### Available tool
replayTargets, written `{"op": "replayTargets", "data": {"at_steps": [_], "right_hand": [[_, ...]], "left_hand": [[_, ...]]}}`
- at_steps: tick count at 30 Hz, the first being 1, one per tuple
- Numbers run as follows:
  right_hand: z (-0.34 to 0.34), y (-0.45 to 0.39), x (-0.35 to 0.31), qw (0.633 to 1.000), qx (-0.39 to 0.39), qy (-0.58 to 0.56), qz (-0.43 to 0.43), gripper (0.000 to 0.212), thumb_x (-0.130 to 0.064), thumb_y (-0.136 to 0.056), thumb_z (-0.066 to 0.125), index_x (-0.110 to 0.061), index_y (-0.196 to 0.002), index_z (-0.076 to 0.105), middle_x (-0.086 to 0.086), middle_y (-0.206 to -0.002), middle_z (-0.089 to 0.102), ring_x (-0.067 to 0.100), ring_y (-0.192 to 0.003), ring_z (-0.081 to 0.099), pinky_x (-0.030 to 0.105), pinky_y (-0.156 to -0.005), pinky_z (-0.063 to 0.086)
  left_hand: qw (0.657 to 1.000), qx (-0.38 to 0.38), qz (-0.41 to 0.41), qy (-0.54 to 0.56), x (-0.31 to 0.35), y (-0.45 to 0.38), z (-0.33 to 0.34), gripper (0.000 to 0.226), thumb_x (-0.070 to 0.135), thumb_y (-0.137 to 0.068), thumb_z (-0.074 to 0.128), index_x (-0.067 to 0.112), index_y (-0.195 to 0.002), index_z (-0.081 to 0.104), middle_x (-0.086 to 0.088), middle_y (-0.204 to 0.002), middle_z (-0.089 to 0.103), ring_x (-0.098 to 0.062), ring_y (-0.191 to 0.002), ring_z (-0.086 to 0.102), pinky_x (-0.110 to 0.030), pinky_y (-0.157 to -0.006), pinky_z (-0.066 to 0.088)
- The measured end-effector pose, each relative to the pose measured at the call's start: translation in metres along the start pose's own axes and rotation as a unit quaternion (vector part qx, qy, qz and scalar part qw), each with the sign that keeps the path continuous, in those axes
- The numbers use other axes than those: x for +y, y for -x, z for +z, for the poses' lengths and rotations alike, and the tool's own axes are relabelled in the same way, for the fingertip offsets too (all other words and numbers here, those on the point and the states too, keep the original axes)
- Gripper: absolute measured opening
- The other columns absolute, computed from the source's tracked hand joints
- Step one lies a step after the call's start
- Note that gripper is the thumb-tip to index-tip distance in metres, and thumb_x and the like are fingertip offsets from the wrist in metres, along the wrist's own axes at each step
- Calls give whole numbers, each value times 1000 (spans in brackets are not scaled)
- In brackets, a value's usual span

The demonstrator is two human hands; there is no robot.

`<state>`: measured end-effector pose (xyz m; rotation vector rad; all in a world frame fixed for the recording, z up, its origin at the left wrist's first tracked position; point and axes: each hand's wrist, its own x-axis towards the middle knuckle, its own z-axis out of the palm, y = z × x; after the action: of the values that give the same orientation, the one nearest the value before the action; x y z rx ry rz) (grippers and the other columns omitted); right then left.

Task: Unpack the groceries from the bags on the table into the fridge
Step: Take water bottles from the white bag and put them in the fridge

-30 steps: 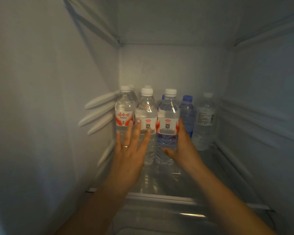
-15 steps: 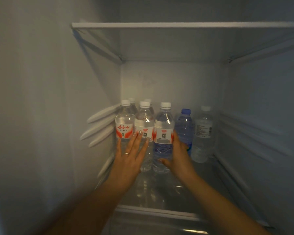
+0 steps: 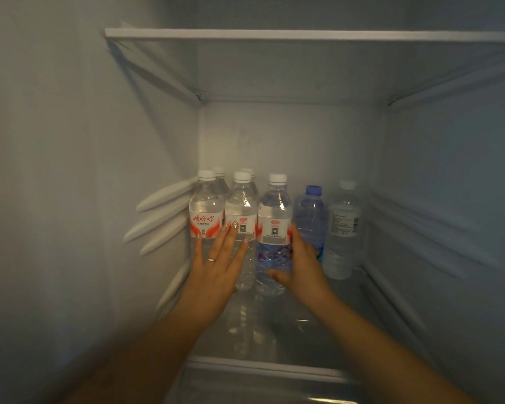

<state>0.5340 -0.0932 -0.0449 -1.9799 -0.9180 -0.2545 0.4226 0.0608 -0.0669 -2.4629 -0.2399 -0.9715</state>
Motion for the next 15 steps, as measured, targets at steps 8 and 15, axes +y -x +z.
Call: {"op": "replayTargets", "data": {"at_steps": [8,15], "right_hand": [[-36,17,-21,998,-19,56,-28,90,-30,-65,82,-40,-139,32,-5,-127,50,11,-113,52,37,-98,46],[-71,80,-49,982,4,178,-56,84,-17,-68,80,-24,-140,38,10,-133,42,28,-118,49,36,-96,45]], "left_hand": [[992,50,17,111,11,10,-43,93,38,-59,86,14,-138,42,-14,-142,44,-32,-132,40,-62,-102,31],[972,83,32,216,26,32,-84,83,28,-64,83,15,-136,44,-8,-137,49,-27,-124,45,-55,-104,34]]}}
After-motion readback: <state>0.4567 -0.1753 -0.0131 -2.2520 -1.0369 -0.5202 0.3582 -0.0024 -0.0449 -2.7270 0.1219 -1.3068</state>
